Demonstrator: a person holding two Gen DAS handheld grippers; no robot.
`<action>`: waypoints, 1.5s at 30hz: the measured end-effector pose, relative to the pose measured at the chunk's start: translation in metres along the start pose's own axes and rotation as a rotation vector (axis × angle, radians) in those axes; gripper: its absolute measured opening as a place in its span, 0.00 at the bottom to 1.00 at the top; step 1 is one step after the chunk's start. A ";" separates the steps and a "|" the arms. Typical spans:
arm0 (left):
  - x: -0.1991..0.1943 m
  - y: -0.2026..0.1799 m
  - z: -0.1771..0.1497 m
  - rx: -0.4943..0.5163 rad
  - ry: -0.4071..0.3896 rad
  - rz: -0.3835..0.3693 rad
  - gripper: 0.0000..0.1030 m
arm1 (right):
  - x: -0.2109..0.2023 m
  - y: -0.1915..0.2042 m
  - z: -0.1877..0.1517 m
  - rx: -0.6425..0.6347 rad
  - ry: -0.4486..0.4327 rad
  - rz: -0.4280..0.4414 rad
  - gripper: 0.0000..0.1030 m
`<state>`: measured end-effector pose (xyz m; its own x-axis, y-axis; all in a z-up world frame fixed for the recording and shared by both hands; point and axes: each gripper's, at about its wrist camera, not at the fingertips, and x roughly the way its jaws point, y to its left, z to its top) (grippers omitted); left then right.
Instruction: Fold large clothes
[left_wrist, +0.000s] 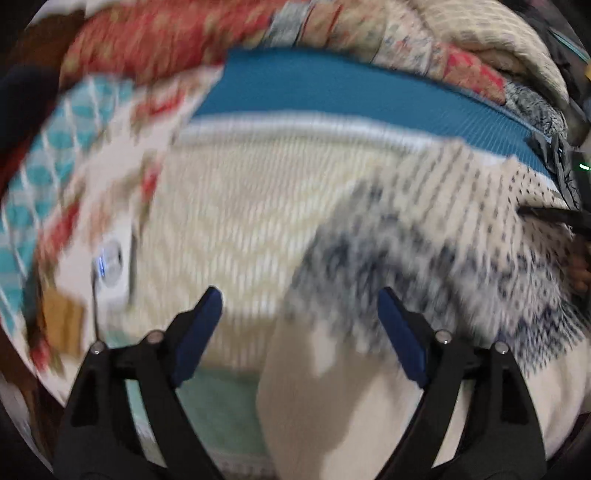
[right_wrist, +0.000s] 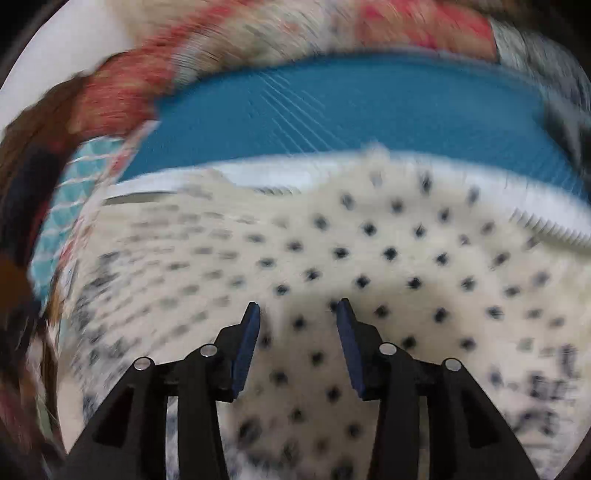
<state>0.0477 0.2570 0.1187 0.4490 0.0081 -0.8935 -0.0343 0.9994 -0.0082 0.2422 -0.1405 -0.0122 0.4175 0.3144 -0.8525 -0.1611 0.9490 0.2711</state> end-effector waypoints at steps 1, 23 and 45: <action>0.003 0.004 -0.008 -0.017 0.022 0.002 0.80 | -0.003 -0.001 0.004 0.023 -0.032 -0.002 0.67; -0.024 0.072 -0.022 -0.102 -0.033 0.202 0.08 | -0.211 -0.128 -0.285 0.219 -0.091 -0.323 0.39; -0.110 0.007 -0.162 0.076 0.001 -0.130 0.54 | -0.261 -0.035 -0.370 0.113 -0.202 0.004 0.90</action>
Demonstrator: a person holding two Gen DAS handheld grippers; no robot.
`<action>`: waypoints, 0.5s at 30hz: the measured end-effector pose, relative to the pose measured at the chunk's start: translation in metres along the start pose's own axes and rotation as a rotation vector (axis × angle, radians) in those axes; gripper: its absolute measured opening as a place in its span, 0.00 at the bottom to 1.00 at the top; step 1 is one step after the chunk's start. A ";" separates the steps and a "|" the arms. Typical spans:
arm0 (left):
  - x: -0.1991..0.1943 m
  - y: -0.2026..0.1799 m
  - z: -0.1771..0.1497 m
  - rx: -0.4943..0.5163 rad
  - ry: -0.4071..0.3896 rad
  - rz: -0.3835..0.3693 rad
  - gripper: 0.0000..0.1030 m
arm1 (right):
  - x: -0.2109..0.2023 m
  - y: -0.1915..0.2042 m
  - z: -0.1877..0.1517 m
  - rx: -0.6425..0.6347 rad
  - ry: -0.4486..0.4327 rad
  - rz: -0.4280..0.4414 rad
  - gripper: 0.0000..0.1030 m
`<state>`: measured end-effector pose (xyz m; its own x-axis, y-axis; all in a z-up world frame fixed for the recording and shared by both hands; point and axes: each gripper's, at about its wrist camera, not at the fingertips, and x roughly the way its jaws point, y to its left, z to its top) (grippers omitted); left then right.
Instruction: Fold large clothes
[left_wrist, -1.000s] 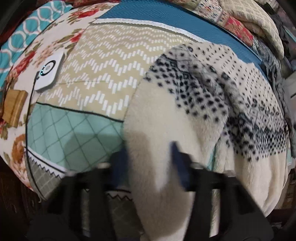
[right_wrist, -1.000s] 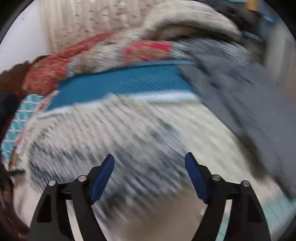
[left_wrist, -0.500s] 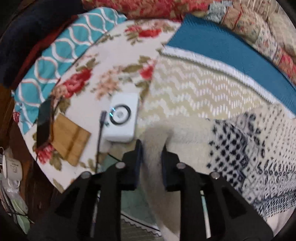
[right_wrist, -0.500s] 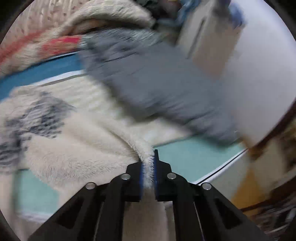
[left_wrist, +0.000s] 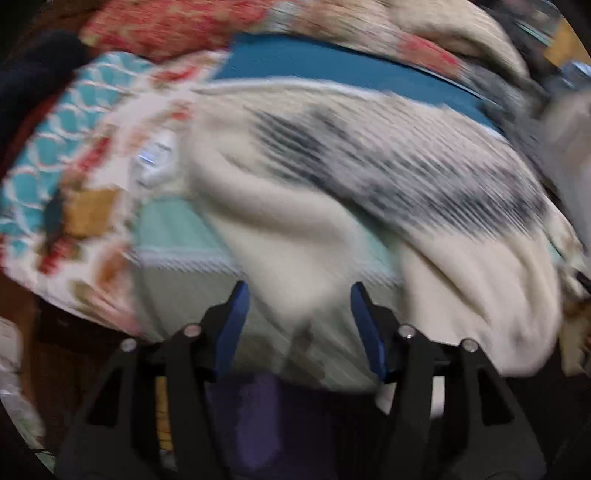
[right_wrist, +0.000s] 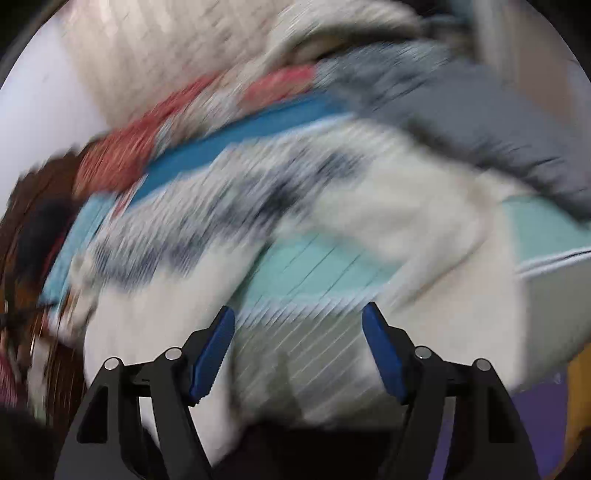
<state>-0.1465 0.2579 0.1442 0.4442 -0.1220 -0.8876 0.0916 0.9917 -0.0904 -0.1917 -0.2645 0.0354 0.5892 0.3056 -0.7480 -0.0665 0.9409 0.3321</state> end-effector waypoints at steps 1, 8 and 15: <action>0.004 -0.013 -0.013 0.017 0.023 -0.044 0.54 | 0.007 0.009 -0.007 -0.030 0.033 0.016 0.90; 0.051 -0.063 -0.072 0.021 0.188 -0.218 0.54 | 0.031 0.051 -0.039 -0.132 0.165 0.082 0.49; 0.031 -0.063 -0.092 -0.017 0.166 -0.276 0.03 | -0.030 0.035 -0.022 -0.089 0.008 -0.026 0.36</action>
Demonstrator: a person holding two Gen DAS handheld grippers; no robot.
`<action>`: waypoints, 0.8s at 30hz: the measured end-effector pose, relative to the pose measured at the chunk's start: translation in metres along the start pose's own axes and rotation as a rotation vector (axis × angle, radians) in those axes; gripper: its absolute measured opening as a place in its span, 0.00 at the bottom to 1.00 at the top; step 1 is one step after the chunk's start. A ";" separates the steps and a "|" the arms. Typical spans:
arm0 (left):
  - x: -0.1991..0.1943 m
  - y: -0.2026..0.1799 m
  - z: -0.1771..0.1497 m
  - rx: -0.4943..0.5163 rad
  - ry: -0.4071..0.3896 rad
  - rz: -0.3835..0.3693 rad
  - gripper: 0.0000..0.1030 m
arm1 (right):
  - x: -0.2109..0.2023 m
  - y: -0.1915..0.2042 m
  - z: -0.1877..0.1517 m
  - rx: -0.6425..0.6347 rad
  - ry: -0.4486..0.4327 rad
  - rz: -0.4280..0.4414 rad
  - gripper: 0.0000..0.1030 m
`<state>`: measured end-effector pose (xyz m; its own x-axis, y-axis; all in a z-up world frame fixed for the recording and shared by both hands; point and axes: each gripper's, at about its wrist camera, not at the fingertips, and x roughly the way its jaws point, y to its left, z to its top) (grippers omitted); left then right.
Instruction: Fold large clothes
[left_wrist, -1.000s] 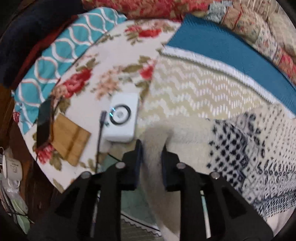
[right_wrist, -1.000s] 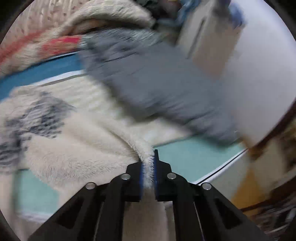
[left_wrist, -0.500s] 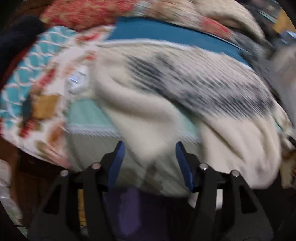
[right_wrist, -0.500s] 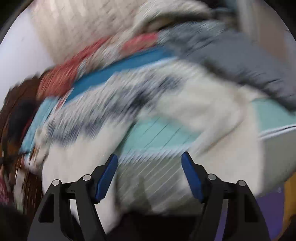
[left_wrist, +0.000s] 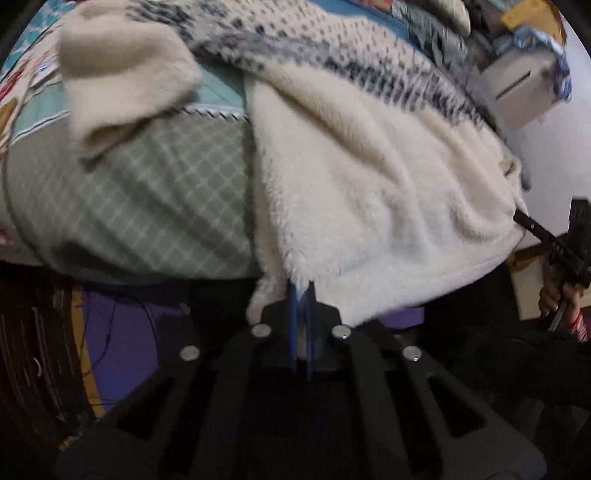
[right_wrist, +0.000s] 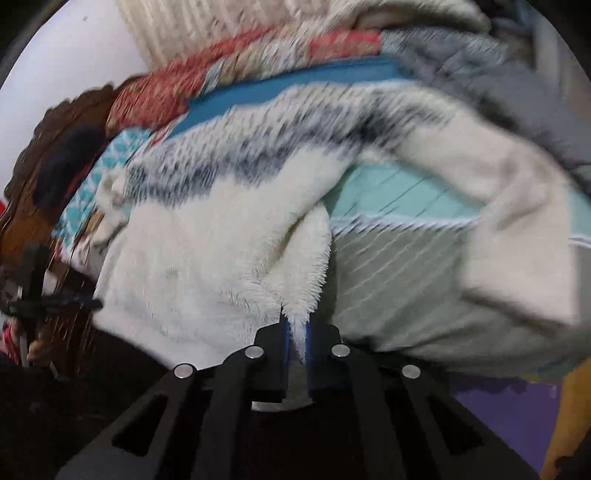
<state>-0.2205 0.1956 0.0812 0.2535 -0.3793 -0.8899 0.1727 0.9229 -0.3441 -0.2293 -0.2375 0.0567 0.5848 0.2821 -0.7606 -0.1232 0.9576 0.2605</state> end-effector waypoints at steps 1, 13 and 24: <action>-0.009 0.001 -0.006 -0.014 -0.015 -0.009 0.03 | -0.015 -0.003 -0.002 -0.003 -0.019 -0.035 0.36; 0.011 0.050 -0.048 -0.229 0.050 0.008 0.27 | 0.024 -0.036 -0.035 0.285 0.111 -0.042 0.66; -0.058 0.111 -0.019 -0.350 -0.248 0.042 0.28 | 0.012 0.084 0.079 -0.109 -0.044 0.146 0.71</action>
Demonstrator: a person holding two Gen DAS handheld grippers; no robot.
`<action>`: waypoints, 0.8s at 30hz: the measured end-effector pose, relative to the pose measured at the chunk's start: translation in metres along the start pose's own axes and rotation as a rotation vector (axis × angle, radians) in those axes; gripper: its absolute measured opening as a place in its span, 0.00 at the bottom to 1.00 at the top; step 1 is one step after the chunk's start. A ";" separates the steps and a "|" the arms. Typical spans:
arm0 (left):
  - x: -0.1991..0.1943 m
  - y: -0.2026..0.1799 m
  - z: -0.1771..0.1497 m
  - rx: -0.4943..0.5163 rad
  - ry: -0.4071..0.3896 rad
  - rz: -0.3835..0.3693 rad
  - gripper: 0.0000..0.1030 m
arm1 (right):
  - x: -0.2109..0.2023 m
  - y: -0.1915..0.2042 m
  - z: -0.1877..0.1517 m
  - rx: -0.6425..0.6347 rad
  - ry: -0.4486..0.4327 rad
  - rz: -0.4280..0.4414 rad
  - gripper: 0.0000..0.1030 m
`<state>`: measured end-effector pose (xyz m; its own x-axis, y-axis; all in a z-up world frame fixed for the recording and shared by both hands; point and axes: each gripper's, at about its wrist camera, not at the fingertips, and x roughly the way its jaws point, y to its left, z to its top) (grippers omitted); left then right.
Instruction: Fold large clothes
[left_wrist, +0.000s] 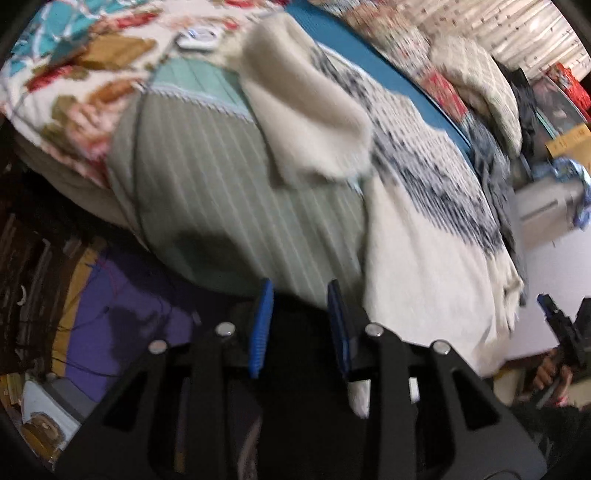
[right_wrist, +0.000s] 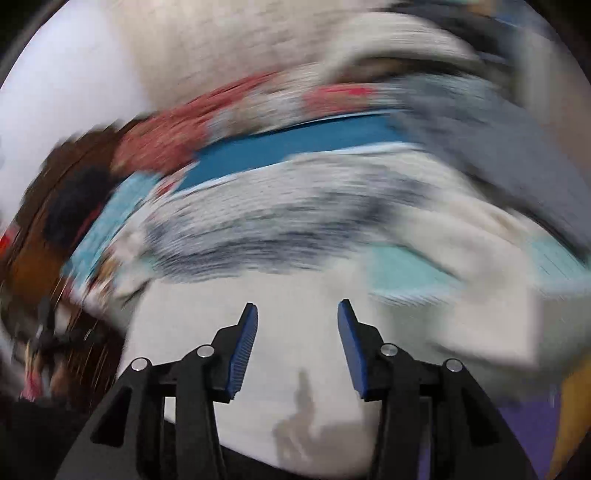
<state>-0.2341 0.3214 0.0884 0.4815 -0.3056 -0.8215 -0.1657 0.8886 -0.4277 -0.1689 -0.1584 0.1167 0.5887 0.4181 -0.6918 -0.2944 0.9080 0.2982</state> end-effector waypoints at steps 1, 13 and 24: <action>-0.001 0.001 0.003 0.005 -0.018 0.016 0.28 | 0.025 0.024 0.012 -0.051 0.034 0.046 0.71; -0.028 0.052 -0.014 -0.077 -0.067 0.102 0.28 | 0.251 0.309 0.023 -0.886 0.254 0.239 0.76; -0.038 0.090 -0.009 -0.188 -0.095 0.140 0.28 | 0.183 0.326 0.174 -0.458 0.204 0.623 0.35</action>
<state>-0.2750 0.4106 0.0780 0.5197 -0.1423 -0.8424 -0.3896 0.8381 -0.3818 -0.0257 0.2188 0.2017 0.0783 0.7910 -0.6068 -0.8295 0.3893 0.4004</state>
